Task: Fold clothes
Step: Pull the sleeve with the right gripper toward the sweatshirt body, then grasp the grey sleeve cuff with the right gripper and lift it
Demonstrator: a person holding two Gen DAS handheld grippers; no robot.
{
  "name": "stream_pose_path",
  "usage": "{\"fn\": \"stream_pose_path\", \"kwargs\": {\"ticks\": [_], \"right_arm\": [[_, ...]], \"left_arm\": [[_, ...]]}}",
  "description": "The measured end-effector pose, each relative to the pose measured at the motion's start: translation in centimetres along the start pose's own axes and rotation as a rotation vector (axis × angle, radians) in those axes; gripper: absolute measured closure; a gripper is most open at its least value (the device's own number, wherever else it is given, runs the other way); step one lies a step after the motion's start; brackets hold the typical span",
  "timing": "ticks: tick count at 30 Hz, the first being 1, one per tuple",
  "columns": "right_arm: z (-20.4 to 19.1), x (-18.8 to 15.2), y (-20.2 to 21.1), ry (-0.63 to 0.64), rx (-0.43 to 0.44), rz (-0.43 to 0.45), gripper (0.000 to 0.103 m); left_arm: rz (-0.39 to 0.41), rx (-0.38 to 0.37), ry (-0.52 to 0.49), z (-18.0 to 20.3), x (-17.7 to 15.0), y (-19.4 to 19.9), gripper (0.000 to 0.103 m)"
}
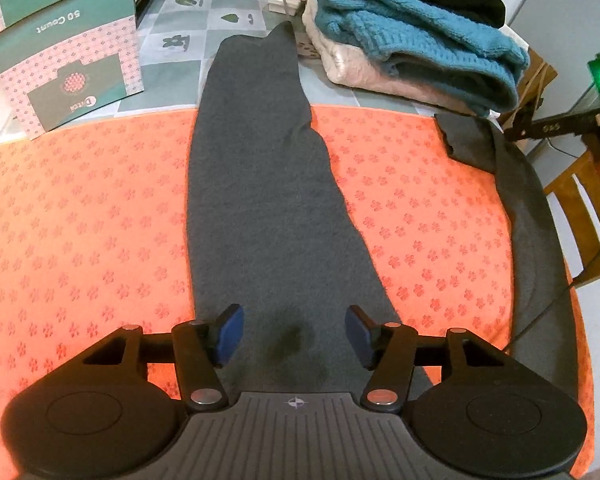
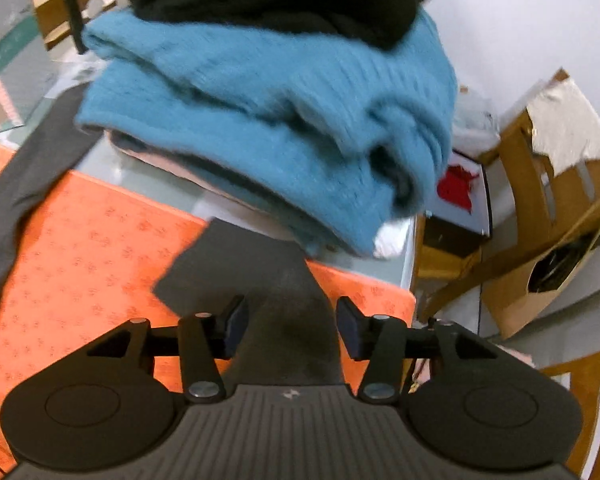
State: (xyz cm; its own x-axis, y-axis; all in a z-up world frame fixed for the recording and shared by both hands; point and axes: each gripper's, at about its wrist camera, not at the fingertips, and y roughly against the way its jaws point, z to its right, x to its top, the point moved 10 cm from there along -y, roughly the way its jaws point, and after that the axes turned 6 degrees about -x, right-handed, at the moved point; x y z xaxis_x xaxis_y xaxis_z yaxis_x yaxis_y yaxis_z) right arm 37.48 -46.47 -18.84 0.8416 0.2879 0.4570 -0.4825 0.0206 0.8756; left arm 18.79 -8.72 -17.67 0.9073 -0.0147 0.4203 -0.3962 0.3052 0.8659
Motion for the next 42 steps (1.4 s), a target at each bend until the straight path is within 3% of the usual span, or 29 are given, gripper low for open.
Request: {"fn": "stream_pose_path", "kwargs": {"ticks": [5, 7, 8, 9, 12, 19, 24, 31, 36, 39, 42], "right_arm": [[0.4, -0.4, -3.2, -0.029, 0.019, -0.03, 0.049], [0.2, -0.4, -4.1, -0.05, 0.047, -0.046, 0.062], [0.0, -0.6, -4.4, -0.06, 0.064, -0.051, 0.083], [-0.1, -0.7, -4.4, -0.064, 0.069, -0.051, 0.095], [-0.6, -0.6, -2.5, -0.046, 0.058, 0.003, 0.097], [-4.9, -0.8, 4.0, 0.101, 0.073, 0.097, 0.097], [-10.0, -3.5, 5.5, 0.191, 0.171, 0.049, 0.096], [-12.5, -4.6, 6.2, 0.231, 0.238, 0.021, 0.089], [-10.1, -1.5, 7.1, 0.084, 0.333, 0.05, 0.066], [-9.5, -0.3, 6.8, 0.052, 0.359, 0.061, 0.059], [-8.3, 0.3, 4.8, 0.032, 0.284, 0.048, 0.059]], "left_arm": [[-0.005, 0.006, -0.009, 0.6, 0.5, -0.2, 0.042], [-0.007, 0.012, -0.013, 0.7, 0.5, -0.4, 0.041], [-0.008, 0.015, -0.011, 0.7, 0.5, -0.4, 0.041], [-0.008, 0.017, -0.008, 0.7, 0.5, -0.4, 0.041], [-0.012, 0.023, 0.003, 0.5, 0.3, -0.5, 0.042], [-0.02, 0.035, 0.025, -0.1, -0.4, -0.3, 0.042], [-0.022, 0.04, 0.027, -0.4, -0.9, 0.1, 0.042], [-0.026, 0.046, 0.044, -1.1, -1.6, 0.5, 0.042], [-0.029, 0.042, 0.054, -1.3, -1.8, 0.3, 0.042], [-0.026, 0.042, 0.055, -1.4, -1.7, 0.3, 0.042], [-0.029, 0.043, 0.058, -1.6, -1.7, 0.1, 0.042]]}}
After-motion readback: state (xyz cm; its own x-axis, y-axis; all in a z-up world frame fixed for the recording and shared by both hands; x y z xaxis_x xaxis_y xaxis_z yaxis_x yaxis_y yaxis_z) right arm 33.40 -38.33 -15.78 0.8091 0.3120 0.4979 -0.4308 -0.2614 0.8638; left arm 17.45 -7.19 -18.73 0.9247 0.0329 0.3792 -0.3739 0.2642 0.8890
